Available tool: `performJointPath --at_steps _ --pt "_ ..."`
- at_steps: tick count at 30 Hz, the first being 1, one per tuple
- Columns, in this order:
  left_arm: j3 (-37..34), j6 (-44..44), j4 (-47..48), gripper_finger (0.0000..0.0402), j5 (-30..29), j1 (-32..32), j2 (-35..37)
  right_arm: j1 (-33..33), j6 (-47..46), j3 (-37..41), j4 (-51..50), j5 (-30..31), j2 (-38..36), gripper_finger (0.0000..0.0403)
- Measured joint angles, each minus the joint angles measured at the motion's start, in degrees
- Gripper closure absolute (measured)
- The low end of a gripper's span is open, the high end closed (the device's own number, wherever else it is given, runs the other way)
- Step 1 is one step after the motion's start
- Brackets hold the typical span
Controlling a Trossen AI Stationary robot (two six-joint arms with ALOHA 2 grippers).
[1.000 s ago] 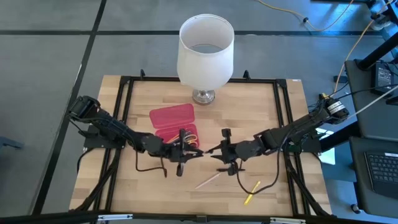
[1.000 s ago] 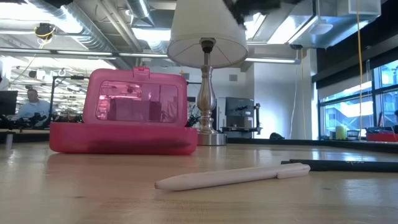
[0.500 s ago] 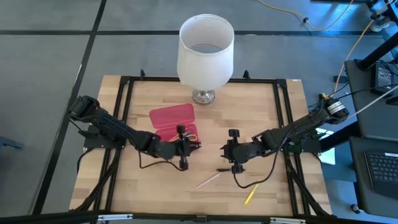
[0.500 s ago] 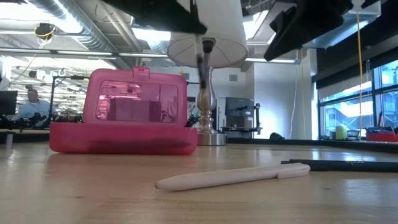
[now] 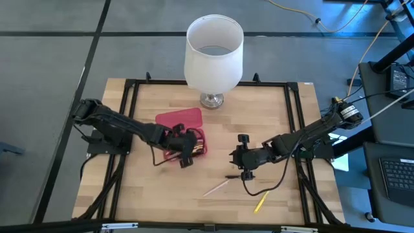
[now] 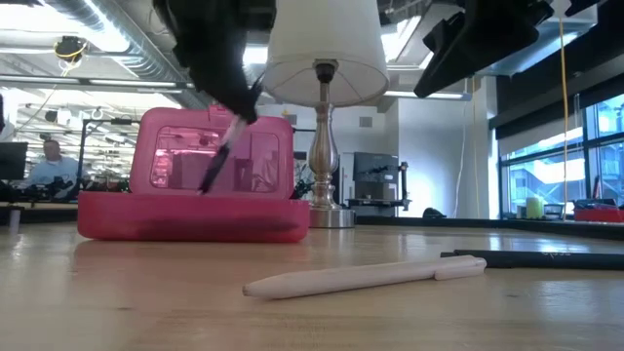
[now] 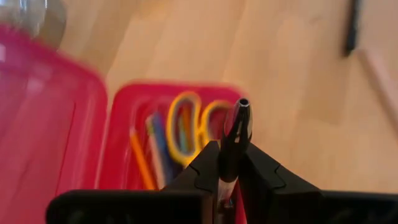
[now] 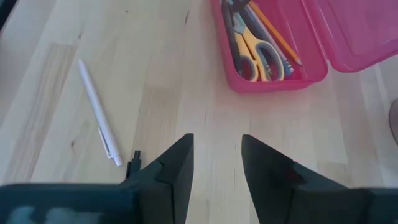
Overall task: Pick & place school supplies into a supply box
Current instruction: Put the transparent pen into the red supply box
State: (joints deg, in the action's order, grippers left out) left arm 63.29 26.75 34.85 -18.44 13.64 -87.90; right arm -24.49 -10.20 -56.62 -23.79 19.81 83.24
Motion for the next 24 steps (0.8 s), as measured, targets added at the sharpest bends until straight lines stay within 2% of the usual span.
performJointPath --at_steps 7,14,24 --pt "0.00 2.09 6.36 0.0373 2.18 -4.54 -0.39 0.00 0.12 0.00 -0.06 0.02 0.00 0.0265" --pt "0.06 2.07 7.40 0.0373 9.40 -7.50 -1.47 0.00 0.13 0.00 -0.07 0.04 0.05 0.0265" --pt "0.07 2.56 8.95 0.0373 9.85 -8.93 -3.25 0.00 0.15 0.00 0.22 0.04 4.53 0.0265"
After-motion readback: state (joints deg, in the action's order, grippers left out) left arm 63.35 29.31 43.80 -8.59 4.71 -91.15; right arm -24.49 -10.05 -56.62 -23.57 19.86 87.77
